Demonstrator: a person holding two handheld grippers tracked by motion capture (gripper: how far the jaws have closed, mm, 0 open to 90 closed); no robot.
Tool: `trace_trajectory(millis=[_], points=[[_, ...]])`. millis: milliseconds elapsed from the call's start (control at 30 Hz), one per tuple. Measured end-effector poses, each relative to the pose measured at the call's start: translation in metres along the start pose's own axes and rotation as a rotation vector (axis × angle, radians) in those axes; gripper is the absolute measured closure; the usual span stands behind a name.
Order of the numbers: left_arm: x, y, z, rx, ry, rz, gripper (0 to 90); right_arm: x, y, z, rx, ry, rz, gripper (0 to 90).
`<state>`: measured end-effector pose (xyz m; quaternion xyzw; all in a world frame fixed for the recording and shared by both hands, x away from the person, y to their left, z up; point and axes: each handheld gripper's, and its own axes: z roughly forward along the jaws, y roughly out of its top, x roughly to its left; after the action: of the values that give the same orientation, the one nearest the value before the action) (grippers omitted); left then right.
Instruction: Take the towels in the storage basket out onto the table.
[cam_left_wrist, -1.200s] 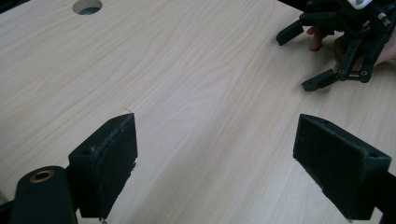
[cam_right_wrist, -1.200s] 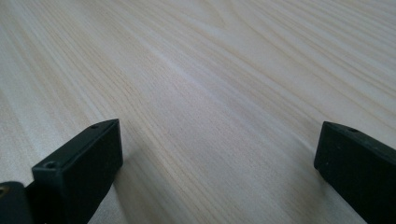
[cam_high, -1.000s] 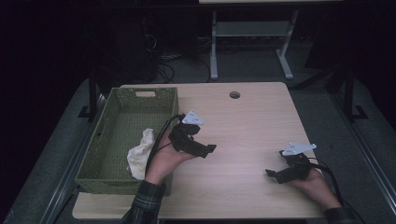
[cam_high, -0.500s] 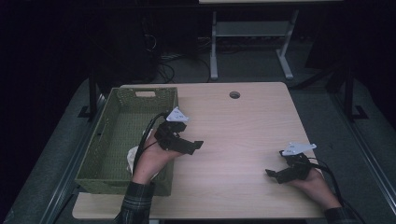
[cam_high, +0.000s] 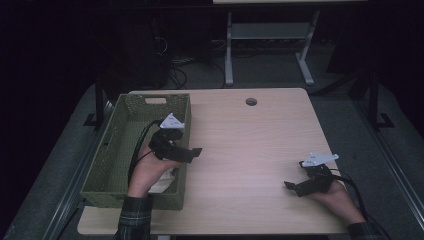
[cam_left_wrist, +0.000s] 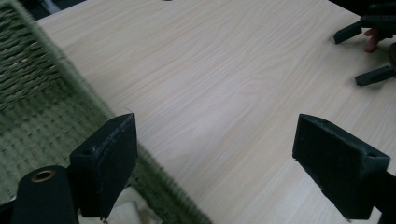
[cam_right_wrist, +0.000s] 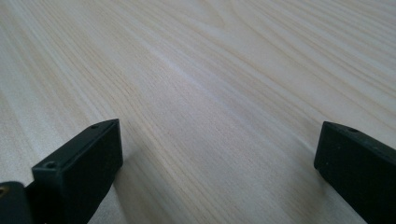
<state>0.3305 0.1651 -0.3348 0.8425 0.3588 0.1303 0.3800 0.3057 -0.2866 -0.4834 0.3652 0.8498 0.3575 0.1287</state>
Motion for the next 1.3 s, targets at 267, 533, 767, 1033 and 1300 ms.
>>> trace_trajectory(millis=[267, 533, 767, 1033, 1300], points=[[0.014, -0.009, -0.01, 0.0, 0.03, -0.023, 13.8, 0.0, 0.0, 0.0, 0.0, 0.0, -0.001, 0.6], [0.028, -0.021, -0.018, 0.022, 0.074, -0.05, 13.8, 0.0, 0.0, 0.0, 0.0, 0.0, -0.001, 0.6], [0.039, -0.031, -0.024, 0.027, 0.112, -0.063, 13.8, 0.0, 0.0, 0.0, 0.0, 0.0, -0.001, 0.6], [0.05, -0.047, -0.017, 0.06, 0.116, -0.064, 13.4, 0.0, 0.0, 0.0, 0.0, 0.0, -0.001, 0.6], [0.061, -0.06, -0.011, 0.097, 0.142, -0.069, 13.3, 0.0, 0.0, 0.0, 0.0, 0.0, -0.001, 0.6]])
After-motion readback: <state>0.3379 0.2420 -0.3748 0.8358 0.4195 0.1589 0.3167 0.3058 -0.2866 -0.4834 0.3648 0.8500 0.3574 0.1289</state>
